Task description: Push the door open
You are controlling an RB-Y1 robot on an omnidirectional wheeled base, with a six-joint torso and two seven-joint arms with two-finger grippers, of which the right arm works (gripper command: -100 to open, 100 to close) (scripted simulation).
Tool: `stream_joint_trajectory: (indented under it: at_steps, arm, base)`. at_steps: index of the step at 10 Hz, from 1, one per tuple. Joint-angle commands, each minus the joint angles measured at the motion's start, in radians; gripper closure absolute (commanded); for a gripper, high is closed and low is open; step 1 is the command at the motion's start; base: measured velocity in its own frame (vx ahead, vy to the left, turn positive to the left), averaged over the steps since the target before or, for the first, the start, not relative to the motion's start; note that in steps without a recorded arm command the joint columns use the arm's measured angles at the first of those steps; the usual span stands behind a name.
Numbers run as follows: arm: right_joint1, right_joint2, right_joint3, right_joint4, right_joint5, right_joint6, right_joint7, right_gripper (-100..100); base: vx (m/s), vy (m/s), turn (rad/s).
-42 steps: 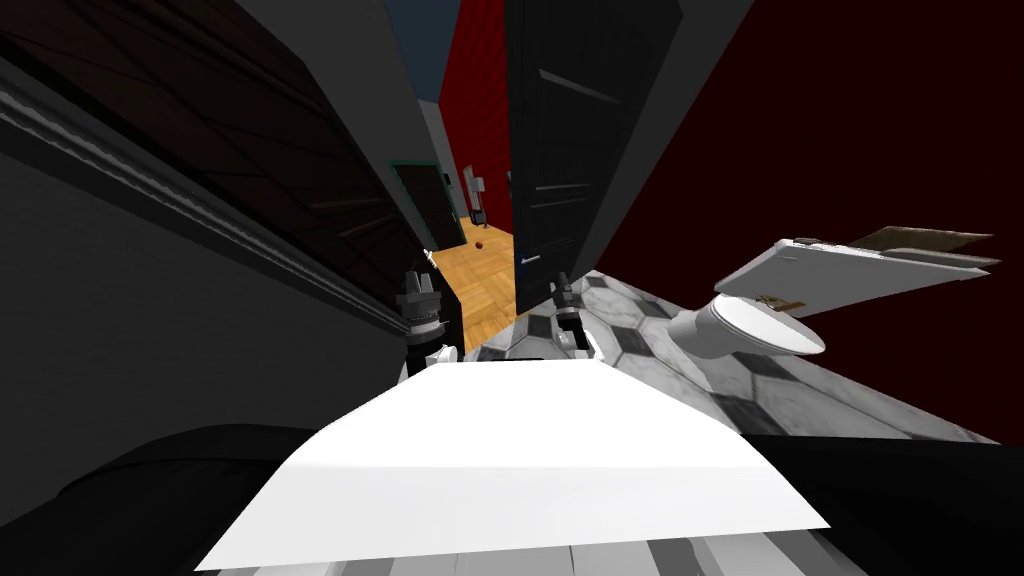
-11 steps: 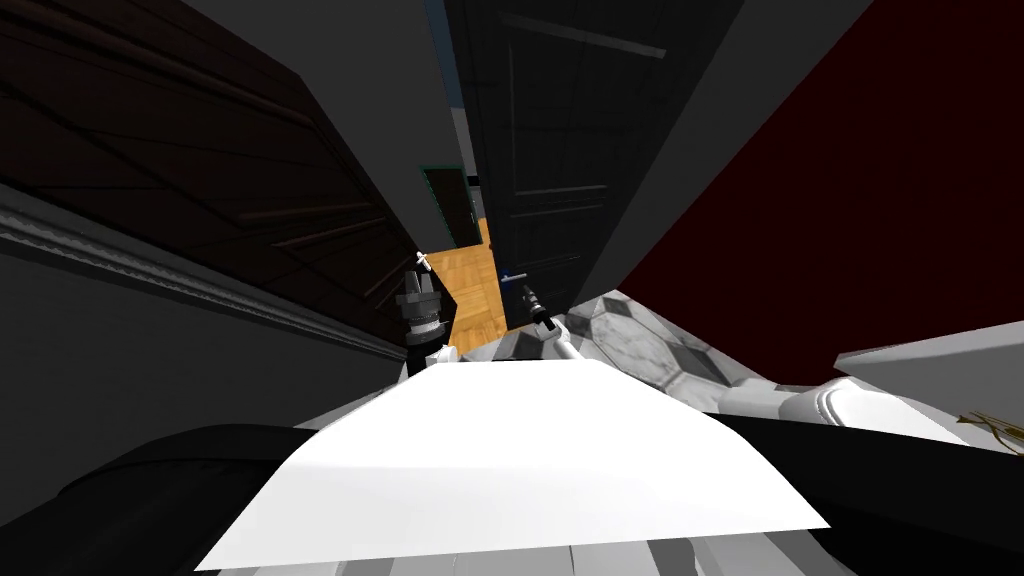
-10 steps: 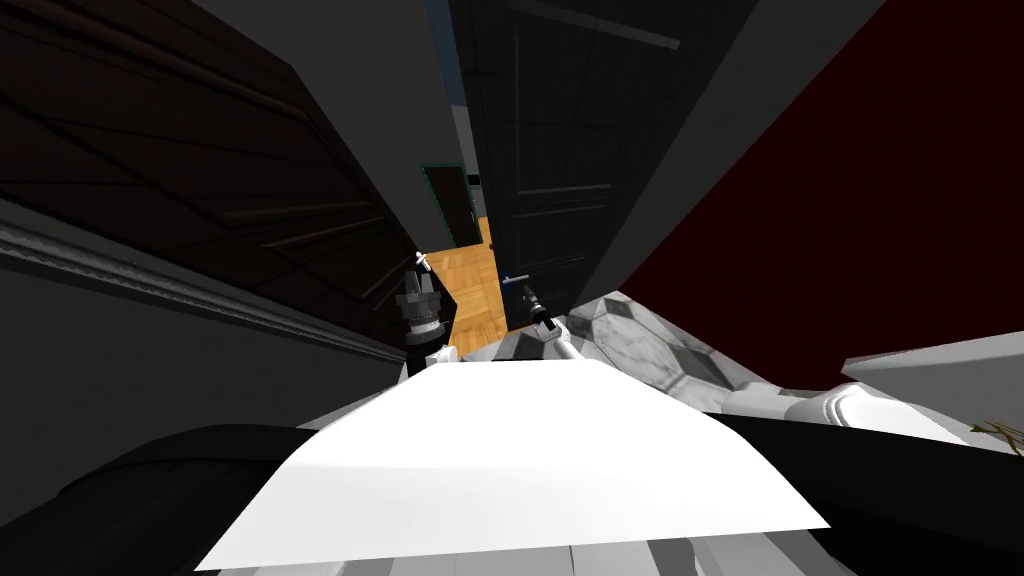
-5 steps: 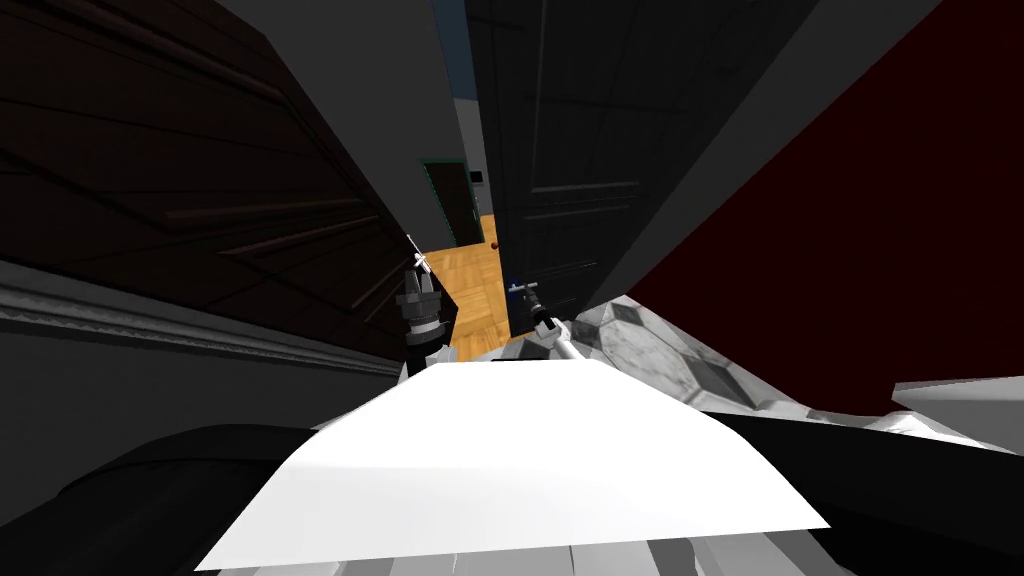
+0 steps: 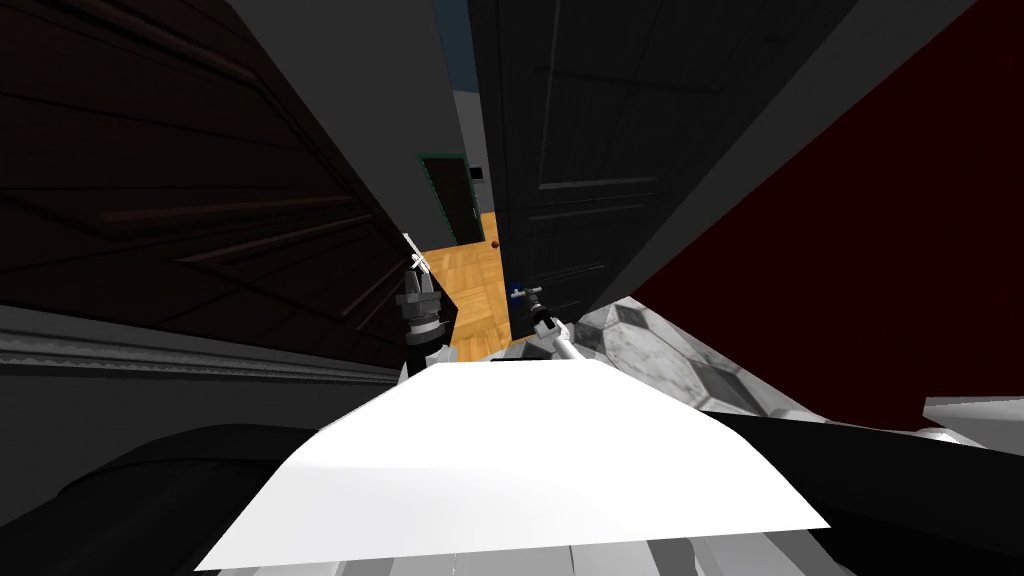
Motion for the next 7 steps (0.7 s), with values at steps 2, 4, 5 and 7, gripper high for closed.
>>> stream_joint_trajectory:
  at_steps: [2,4,5,7]
  arm:
    - [0.004,0.000,0.001,0.002,0.000,0.002,-0.001,100]
    - [0.004,0.000,0.001,0.002,0.000,0.002,-0.001,100]
    - [0.002,-0.005,-0.015,0.009,-0.002,0.004,0.005,100]
    - [0.001,-0.008,-0.025,0.011,-0.003,0.004,0.008,100]
  base:
    - [-0.021,-0.007,0.001]
    - [-0.006,-0.001,-0.001]
    - [0.093,0.051,-0.030]
    - [0.139,0.093,-0.050]
